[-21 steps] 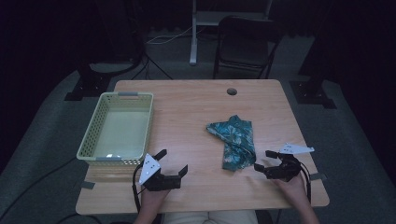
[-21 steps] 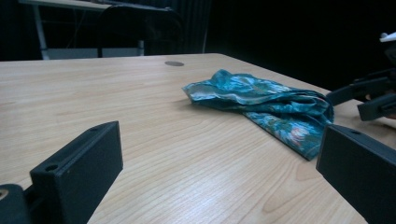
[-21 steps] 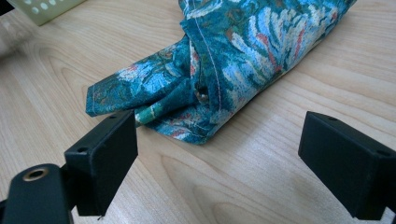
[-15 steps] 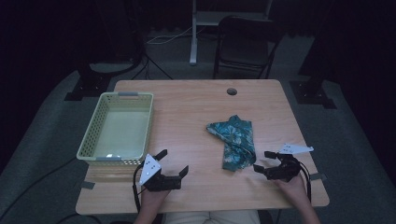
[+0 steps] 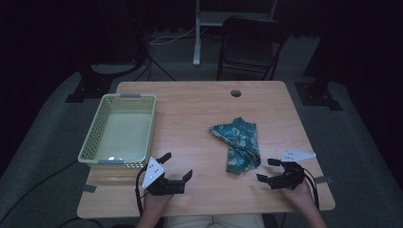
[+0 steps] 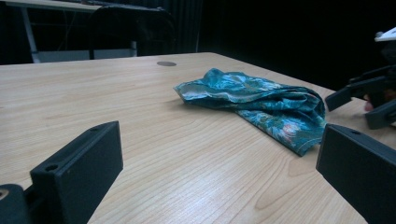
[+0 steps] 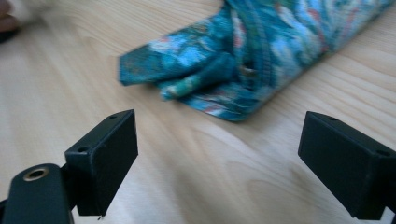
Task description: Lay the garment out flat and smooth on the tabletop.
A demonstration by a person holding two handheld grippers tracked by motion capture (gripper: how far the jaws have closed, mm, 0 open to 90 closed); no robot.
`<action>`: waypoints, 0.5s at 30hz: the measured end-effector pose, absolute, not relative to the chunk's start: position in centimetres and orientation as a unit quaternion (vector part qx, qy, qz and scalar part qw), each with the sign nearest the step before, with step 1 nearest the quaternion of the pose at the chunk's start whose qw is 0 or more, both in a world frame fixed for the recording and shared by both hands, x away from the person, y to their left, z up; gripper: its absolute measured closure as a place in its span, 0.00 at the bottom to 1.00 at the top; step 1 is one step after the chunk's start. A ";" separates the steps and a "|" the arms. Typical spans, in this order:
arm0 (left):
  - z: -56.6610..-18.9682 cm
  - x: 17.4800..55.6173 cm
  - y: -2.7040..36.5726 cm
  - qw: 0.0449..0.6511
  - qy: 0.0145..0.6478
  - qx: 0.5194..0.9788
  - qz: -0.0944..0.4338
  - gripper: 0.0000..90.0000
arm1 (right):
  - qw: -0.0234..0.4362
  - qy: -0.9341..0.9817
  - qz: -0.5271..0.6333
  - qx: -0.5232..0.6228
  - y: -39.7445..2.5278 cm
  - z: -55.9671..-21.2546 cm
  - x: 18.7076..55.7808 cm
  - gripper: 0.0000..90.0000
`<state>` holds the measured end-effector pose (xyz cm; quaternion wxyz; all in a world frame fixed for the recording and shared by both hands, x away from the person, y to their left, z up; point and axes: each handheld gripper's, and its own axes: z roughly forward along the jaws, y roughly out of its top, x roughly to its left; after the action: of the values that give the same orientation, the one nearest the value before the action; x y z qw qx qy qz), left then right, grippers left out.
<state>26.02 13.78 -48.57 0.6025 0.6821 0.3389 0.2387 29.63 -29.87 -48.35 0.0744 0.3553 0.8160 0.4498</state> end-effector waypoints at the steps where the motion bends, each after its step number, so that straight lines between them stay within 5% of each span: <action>1: -48.6 26.0 13.8 0.602 0.340 0.682 0.239 0.01 | 0.075 0.817 0.450 0.352 -29.7 -48.3 29.5 0.13; 15: -48.6 26.0 13.8 0.601 0.335 0.685 0.241 0.01 | 0.097 0.815 0.461 0.336 -28.9 -46.4 29.6 0.13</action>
<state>25.99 13.78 -48.56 0.6010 0.6846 0.3351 0.2407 29.61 -28.86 -46.36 0.0970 0.3357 0.8154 0.4615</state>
